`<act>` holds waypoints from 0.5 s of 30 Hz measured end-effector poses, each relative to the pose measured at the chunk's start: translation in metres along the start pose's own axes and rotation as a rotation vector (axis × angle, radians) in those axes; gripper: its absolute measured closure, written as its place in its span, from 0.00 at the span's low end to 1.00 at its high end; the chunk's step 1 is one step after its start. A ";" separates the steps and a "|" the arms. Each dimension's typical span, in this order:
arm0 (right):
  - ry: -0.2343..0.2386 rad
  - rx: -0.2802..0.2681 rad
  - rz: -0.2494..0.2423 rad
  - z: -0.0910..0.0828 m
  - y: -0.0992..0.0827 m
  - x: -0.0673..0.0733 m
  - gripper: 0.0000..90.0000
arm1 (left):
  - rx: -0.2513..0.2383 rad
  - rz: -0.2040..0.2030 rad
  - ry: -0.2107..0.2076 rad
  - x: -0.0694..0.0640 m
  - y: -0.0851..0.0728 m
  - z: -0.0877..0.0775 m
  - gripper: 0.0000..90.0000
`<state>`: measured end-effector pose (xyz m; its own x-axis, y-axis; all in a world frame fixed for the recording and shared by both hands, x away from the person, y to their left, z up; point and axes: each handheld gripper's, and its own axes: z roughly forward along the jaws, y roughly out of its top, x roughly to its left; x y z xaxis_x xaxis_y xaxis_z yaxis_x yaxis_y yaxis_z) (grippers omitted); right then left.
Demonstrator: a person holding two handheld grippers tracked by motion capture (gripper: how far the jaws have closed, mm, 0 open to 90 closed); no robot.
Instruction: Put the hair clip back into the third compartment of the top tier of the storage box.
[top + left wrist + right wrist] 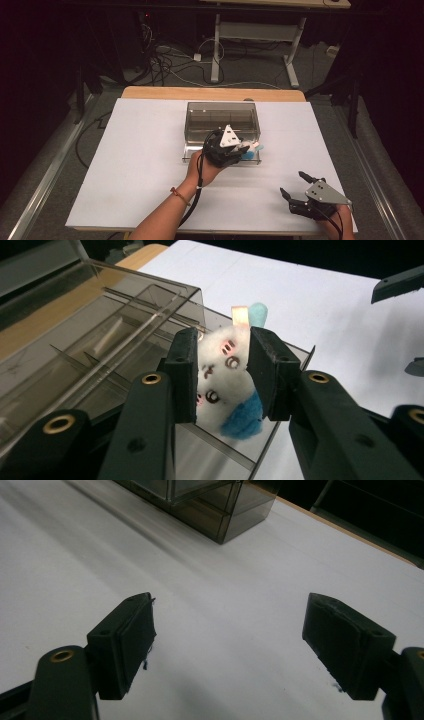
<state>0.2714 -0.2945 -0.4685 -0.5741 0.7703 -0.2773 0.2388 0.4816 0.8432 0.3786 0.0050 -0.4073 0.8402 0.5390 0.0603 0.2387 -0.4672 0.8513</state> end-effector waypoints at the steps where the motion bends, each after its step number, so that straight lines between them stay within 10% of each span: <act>1: 0.000 0.000 0.000 0.000 0.000 0.000 0.24 | 0.000 0.000 0.000 0.000 0.000 0.000 0.68; 15: 0.007 0.001 -0.007 0.000 0.001 0.003 0.24 | -0.016 0.063 0.014 0.003 0.004 -0.008 0.59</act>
<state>0.2702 -0.2919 -0.4689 -0.5809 0.7643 -0.2799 0.2355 0.4870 0.8410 0.3778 0.0103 -0.3998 0.8463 0.5187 0.1212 0.1776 -0.4892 0.8539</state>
